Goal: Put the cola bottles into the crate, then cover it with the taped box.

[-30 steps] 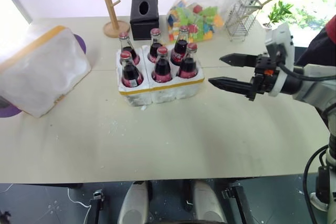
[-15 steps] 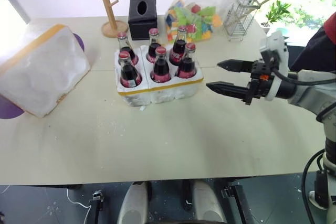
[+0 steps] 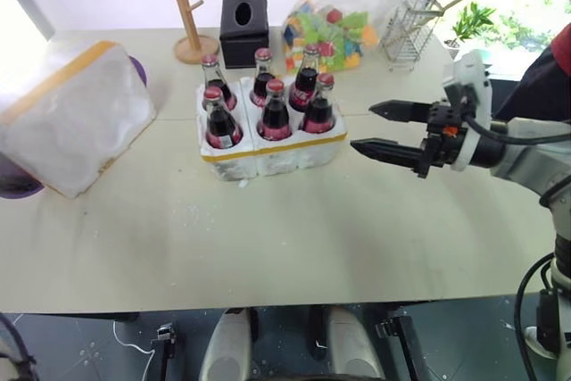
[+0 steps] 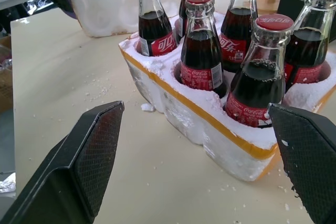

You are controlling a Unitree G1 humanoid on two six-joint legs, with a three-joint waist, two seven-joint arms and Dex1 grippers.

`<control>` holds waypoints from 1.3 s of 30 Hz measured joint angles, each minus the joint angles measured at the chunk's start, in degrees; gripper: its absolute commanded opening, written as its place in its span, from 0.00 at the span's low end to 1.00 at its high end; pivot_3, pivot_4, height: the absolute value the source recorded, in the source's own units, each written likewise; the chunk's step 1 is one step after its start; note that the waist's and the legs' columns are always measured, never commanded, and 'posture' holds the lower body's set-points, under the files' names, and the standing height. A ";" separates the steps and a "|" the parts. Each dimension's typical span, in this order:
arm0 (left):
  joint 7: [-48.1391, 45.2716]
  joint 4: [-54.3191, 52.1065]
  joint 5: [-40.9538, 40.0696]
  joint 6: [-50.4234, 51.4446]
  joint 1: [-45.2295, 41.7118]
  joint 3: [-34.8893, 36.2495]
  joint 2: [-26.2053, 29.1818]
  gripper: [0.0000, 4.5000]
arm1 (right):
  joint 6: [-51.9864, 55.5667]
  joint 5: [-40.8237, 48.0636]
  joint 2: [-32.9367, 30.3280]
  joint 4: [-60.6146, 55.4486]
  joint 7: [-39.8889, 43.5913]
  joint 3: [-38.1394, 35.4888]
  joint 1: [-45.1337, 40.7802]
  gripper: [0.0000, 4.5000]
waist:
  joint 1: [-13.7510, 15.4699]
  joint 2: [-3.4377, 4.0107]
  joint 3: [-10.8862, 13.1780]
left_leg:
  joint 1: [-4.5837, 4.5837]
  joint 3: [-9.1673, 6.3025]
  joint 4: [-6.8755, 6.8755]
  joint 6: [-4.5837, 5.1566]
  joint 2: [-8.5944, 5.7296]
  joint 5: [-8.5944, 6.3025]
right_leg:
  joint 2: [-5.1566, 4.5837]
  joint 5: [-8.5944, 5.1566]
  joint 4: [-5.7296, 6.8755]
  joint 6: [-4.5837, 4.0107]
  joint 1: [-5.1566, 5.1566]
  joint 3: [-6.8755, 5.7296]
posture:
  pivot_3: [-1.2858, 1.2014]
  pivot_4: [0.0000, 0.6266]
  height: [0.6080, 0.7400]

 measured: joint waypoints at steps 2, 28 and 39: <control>-0.23 0.22 -0.06 0.61 -0.34 0.03 -0.35 0.95 | 0.30 0.12 -0.34 -0.01 -0.13 -0.03 -0.23 1.00 | 0.05 0.00 0.00 | 0.00 -0.01 0.03 0.00 0.00 0.00 | 0.01 0.00 0.01 0.00 0.01 0.00 | 0.52 0.24 1.00; 12.71 -4.38 -5.06 -19.13 -5.37 6.13 -3.75 0.07 | 1.43 4.74 -3.79 -2.57 2.58 -2.79 2.65 1.00 | 0.13 -0.13 -0.05 | -0.05 -0.02 0.17 0.00 -0.01 0.00 | -0.01 0.04 0.00 0.04 0.05 0.01 | 0.52 0.24 1.00; 12.52 -39.98 -11.89 -24.04 0.31 7.13 -12.07 0.07 | 0.94 10.10 -5.44 -4.42 6.70 -8.93 9.64 1.00 | -0.36 -0.12 -0.05 | 0.06 0.04 0.16 0.00 -0.01 0.01 | 0.08 0.06 0.11 0.04 0.07 0.23 | 0.52 0.24 1.00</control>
